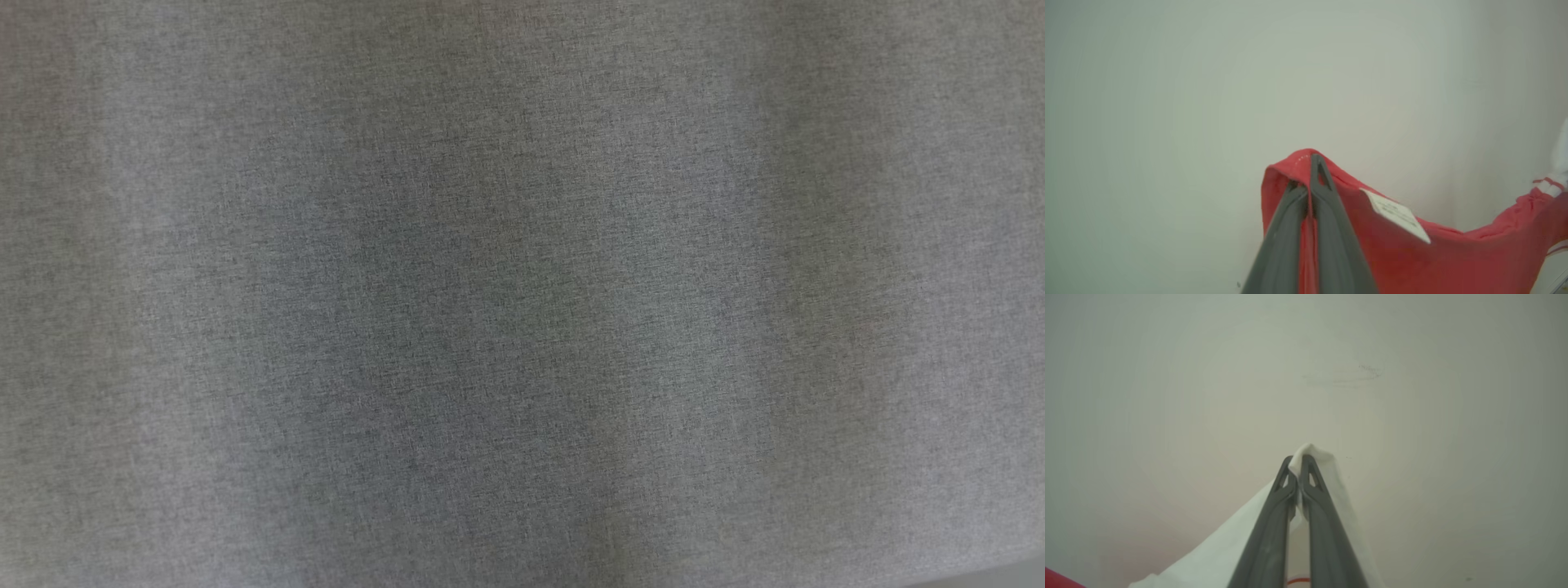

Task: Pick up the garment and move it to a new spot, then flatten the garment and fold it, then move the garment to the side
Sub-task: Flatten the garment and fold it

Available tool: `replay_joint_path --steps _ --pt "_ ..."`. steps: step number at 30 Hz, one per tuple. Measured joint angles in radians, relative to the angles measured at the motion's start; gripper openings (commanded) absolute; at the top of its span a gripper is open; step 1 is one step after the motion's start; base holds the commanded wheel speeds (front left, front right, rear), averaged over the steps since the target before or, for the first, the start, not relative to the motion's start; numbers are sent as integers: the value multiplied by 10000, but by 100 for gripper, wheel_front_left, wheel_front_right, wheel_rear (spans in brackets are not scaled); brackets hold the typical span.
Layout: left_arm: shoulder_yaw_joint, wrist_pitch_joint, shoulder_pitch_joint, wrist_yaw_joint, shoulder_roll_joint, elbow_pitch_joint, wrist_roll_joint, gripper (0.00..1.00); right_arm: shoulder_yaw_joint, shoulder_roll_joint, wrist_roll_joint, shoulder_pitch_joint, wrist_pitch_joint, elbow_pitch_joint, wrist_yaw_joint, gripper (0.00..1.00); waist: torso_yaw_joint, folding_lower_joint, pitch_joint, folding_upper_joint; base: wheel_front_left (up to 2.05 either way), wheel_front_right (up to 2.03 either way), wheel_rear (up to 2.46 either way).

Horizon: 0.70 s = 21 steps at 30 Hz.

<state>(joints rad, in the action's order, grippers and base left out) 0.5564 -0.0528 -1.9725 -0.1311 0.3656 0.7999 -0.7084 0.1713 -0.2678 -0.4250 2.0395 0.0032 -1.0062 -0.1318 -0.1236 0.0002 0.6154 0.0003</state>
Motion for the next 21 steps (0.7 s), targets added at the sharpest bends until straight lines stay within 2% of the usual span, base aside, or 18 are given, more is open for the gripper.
replay_joint_path --steps 11,18,21 --pt "1373 -433 -1403 0 29 989 -717 0 313 -196 541 1197 -382 -1294 -2 0 -123 -3 29 -3 0 0 0" --pt "2090 -596 -1399 0 113 1352 -1264 0 435 -178 288 1149 -535 -1557 -2 0 -292 -3 283 -3 0 0 0" --pt "2474 -1003 -1125 -2 144 1183 -1590 0 826 -196 -44 662 -665 -1235 0 0 -347 -2 438 -3 0 0 0"
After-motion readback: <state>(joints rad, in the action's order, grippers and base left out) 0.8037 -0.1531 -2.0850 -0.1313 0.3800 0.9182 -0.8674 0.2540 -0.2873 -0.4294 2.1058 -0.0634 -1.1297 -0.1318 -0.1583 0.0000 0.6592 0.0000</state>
